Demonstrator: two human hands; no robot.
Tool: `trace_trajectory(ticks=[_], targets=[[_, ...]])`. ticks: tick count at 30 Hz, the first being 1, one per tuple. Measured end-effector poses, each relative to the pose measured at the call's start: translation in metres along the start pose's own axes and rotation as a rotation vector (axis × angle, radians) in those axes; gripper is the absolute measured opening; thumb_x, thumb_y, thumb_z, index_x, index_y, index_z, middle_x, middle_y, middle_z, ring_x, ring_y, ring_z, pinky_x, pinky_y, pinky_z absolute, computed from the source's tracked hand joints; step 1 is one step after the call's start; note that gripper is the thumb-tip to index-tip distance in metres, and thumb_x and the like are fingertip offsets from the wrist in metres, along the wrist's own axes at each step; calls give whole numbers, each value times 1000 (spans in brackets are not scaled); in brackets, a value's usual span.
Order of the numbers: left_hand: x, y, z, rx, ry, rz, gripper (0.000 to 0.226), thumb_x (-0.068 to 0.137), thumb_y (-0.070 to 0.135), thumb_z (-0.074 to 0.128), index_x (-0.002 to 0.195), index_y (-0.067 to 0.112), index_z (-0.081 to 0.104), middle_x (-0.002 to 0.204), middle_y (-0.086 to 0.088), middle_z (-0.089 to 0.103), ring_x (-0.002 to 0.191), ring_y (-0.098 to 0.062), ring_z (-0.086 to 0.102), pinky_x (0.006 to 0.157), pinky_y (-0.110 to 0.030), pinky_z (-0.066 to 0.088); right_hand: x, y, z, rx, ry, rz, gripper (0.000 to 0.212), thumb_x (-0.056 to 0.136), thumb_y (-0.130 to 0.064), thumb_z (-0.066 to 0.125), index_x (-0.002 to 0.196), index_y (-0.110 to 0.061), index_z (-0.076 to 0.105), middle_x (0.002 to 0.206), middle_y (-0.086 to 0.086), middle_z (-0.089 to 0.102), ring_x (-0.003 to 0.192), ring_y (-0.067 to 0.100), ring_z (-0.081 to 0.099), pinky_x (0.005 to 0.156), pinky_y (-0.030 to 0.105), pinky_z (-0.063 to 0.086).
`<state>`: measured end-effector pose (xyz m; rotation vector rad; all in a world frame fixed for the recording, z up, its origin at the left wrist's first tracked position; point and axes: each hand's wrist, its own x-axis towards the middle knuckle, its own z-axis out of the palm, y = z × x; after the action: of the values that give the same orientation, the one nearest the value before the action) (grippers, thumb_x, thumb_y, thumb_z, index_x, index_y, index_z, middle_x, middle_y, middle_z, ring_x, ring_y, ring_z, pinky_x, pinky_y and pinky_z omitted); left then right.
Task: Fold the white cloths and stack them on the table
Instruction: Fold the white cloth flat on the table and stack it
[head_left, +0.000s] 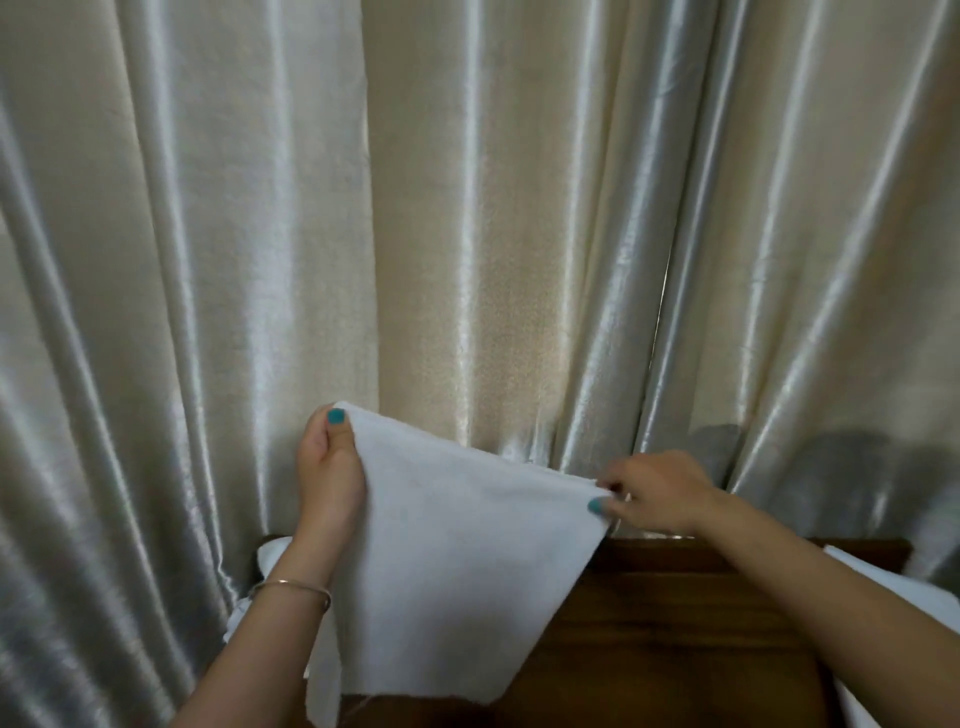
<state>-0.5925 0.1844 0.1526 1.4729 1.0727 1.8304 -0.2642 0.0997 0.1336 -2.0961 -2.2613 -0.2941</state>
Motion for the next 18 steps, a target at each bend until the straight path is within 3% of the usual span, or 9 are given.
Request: trace_trajectory(ticks=[2,6,9,12,15,18], targets=[[0,-5,-5,18,54,-44,30,100,15,37,71,14,46,65,6,47,52,8,43,48,-2,34,-9,6,-6,86,80,54,31,92,-54,44,97,-34,66,96,-17,52,81,-1,49,57,21,34],[-7,-20,-5,51,45,-123,36,100,17,39,64,20,43,64,6,45,59,-4,38,52,-11,36,-27,20,-19,110,160,167,22,91,-46,57,92,-32,73,133,-11,43,121,12,44,79,38,51],[-13,-29,-2,61,-34,-163,37,101,20,39,64,19,43,64,4,45,60,-8,38,57,-26,34,-37,21,-22,58,198,231,18,92,-37,59,97,-27,73,125,-9,57,109,16,56,71,30,46],[-17,-36,0,20,-65,-224,35,100,23,39,66,22,49,68,5,50,63,-8,43,59,-26,36,-45,18,-24,249,337,397,10,88,-32,67,90,-25,73,100,-3,69,89,19,61,68,30,43],[-18,-40,2,-8,-90,-263,31,100,24,41,73,16,54,70,5,54,68,-9,46,62,-25,39,-51,16,-32,426,417,481,11,80,-28,77,84,-18,78,94,0,74,84,17,64,82,32,50],[-15,-39,1,-26,-111,-274,28,100,22,41,79,12,57,76,0,57,75,-14,48,72,-29,39,-58,11,-42,488,437,517,14,76,-27,80,83,-15,79,86,2,76,76,14,65,79,29,53]])
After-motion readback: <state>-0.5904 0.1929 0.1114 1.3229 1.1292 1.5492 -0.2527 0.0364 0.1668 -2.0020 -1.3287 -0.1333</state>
